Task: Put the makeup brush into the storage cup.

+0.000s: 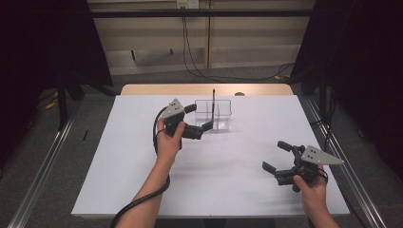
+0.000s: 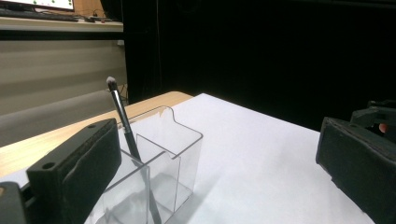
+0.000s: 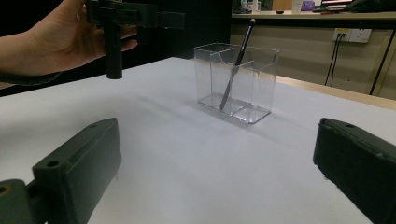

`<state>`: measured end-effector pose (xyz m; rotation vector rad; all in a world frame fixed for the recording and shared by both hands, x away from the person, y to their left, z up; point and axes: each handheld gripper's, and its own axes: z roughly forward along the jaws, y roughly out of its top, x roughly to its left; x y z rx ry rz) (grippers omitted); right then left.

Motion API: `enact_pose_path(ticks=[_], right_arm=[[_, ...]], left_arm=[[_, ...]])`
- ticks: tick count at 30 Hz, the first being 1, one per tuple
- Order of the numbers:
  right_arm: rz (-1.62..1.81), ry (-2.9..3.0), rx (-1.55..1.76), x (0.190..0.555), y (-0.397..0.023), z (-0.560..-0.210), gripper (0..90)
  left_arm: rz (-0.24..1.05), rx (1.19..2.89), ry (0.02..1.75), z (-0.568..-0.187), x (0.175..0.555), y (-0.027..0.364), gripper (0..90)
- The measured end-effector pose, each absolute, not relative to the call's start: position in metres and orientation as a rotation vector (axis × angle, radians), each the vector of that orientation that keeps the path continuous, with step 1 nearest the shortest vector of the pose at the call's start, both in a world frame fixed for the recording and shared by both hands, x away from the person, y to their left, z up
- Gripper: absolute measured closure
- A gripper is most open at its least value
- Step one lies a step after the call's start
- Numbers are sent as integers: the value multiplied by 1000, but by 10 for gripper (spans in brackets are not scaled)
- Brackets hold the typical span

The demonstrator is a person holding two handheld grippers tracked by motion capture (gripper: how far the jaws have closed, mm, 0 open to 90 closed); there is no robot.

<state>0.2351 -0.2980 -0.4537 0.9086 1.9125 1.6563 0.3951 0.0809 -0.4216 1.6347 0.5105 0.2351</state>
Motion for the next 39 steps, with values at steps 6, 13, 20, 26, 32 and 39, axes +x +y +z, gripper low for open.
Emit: enact_pose_path(ticks=[6, 13, 20, 26, 32, 39], right_arm=[[1656, 1913, 909, 235, -298, -454, 6], [1655, 1913, 910, 235, -298, -454, 7], [1656, 1913, 911, 235, -298, -454, 7], [1654, 1916, 910, 235, -297, -454, 7], [1655, 1914, 911, 235, -297, -454, 7], [1655, 1914, 910, 235, -297, -454, 7]], left_arm=[[237, 1634, 499, -423, 390, 87, 1], [236, 1640, 483, -426, 382, 96, 1], [233, 1632, 477, -428, 376, 106, 0], [229, 1625, 474, -428, 372, 113, 1], [215, 1626, 459, -431, 367, 118, 0], [216, 1629, 459, -432, 363, 127, 0]])
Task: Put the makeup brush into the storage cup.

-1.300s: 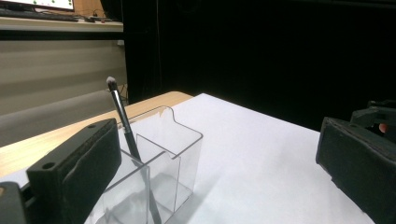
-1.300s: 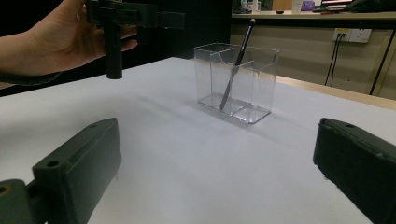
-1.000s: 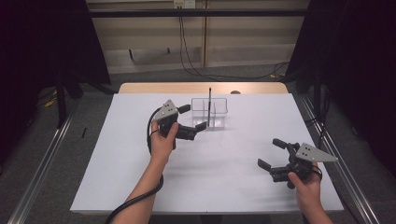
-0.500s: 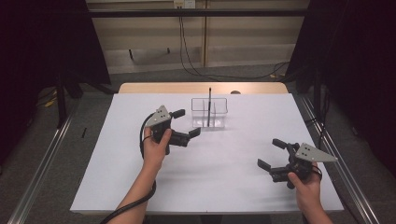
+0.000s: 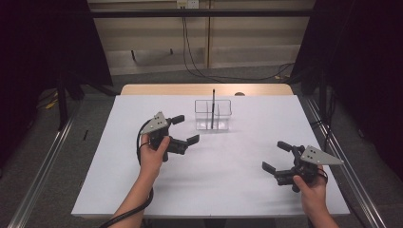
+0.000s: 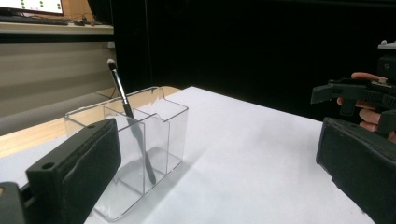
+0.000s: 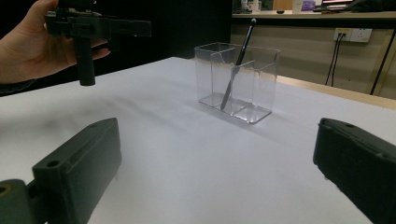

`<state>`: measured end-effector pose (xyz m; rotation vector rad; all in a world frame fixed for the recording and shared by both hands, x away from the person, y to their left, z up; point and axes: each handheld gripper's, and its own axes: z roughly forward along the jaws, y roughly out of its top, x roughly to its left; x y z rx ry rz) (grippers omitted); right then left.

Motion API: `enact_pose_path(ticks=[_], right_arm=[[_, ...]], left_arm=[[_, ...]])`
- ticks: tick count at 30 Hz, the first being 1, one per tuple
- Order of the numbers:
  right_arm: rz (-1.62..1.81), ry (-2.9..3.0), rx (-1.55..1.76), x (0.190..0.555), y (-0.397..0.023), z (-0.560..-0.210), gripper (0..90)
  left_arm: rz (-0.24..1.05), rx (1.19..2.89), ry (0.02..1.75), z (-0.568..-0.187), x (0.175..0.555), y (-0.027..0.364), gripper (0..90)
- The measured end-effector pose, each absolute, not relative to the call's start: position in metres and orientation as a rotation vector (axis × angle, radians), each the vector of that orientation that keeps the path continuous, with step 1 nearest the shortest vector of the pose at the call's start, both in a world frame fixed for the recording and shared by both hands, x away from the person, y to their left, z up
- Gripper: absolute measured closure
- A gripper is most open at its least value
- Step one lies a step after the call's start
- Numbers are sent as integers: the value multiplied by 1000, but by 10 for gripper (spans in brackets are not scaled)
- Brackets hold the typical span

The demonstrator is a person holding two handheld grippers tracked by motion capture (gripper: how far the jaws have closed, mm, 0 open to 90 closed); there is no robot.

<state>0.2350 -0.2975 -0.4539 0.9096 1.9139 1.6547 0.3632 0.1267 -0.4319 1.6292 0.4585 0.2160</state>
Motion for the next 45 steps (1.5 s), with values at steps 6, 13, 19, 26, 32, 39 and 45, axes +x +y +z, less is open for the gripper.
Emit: enact_pose_path(ticks=[6, 13, 19, 26, 32, 39, 45], right_arm=[[1654, 1915, 911, 235, -297, -454, 7], [1654, 1913, 911, 235, -298, -454, 7], [1655, 1913, 912, 235, -298, -453, 7], [1654, 1913, 911, 235, -298, -453, 7], [1655, 1910, 911, 235, -298, -453, 7], [1654, 1908, 911, 234, -298, -453, 7], [1654, 1913, 907, 235, -297, -453, 7]], left_arm=[[219, 1630, 464, -432, 360, 133, 0], [222, 1641, 463, -433, 356, 141, 0], [224, 1649, 460, -433, 352, 146, 0], [228, 1648, 463, -433, 347, 152, 0], [234, 1658, 462, -433, 342, 159, 0], [233, 1658, 461, -432, 336, 168, 0], [236, 1657, 465, -432, 331, 175, 0]])
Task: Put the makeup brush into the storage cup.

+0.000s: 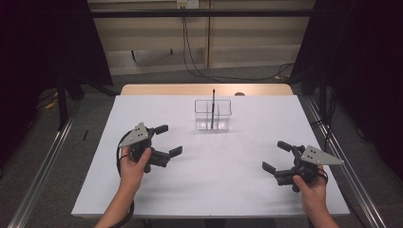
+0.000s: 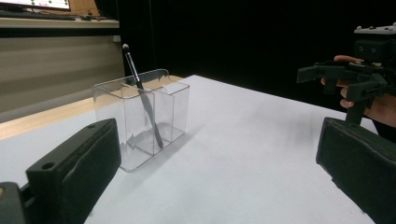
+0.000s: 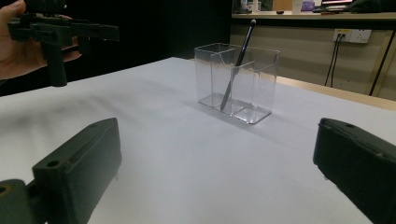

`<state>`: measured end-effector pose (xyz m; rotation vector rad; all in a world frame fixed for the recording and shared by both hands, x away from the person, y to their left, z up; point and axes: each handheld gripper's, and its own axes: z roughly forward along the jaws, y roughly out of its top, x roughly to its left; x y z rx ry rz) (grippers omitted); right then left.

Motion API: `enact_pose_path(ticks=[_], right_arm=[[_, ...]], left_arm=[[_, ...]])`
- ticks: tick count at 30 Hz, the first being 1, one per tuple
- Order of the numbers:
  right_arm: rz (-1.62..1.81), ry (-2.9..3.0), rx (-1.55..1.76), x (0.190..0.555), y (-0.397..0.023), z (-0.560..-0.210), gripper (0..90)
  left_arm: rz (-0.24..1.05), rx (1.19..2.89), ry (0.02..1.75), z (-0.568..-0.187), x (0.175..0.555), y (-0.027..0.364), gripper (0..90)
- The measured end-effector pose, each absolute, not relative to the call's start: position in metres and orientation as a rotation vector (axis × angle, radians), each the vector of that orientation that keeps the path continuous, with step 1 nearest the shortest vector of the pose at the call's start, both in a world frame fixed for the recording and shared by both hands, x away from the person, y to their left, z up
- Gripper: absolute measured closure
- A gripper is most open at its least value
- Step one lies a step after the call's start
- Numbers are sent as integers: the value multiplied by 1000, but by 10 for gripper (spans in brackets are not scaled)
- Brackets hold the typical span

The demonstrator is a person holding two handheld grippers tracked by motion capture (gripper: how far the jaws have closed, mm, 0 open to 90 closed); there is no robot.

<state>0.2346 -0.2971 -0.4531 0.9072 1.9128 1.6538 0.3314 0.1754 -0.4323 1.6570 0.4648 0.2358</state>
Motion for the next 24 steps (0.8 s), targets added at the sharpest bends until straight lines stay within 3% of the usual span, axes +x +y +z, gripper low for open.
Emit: enact_pose_path(ticks=[24], right_arm=[[1652, 1910, 907, 234, -298, -453, 7]], left_arm=[[272, 1658, 500, -433, 316, 209, 0]])
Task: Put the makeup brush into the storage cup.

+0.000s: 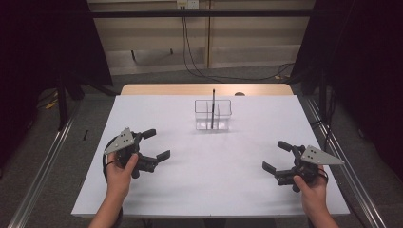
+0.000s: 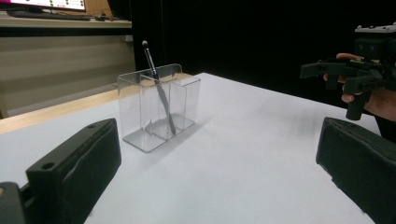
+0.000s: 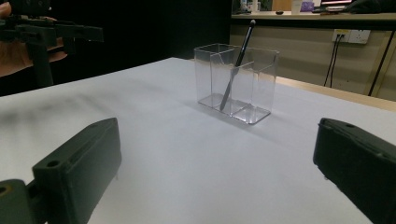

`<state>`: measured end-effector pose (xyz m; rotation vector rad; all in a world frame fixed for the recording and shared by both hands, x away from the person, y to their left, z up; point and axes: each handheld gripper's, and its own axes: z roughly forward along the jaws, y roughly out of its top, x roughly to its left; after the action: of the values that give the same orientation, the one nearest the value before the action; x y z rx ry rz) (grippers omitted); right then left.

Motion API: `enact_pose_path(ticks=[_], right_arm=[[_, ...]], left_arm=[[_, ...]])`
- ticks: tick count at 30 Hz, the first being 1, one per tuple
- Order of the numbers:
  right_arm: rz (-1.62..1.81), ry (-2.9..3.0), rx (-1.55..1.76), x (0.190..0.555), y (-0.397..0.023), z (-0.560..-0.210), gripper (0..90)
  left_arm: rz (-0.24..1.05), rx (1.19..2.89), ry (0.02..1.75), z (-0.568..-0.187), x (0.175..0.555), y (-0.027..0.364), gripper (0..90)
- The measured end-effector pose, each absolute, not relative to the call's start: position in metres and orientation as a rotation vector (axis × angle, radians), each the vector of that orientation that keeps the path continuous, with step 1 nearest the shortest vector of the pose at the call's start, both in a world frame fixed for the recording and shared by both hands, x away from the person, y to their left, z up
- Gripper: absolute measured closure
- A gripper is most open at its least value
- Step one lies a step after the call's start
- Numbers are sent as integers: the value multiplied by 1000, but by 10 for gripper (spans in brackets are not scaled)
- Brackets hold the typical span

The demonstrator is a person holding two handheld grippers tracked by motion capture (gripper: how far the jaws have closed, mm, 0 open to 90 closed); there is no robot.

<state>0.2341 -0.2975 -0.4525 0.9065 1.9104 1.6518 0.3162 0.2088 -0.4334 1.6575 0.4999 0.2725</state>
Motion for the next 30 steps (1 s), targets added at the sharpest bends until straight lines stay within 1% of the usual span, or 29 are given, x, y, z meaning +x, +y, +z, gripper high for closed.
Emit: enact_pose_path(ticks=[30], right_arm=[[1648, 1913, 909, 234, -297, -453, 7]], left_arm=[[299, 1657, 550, -437, 301, 241, 0]])
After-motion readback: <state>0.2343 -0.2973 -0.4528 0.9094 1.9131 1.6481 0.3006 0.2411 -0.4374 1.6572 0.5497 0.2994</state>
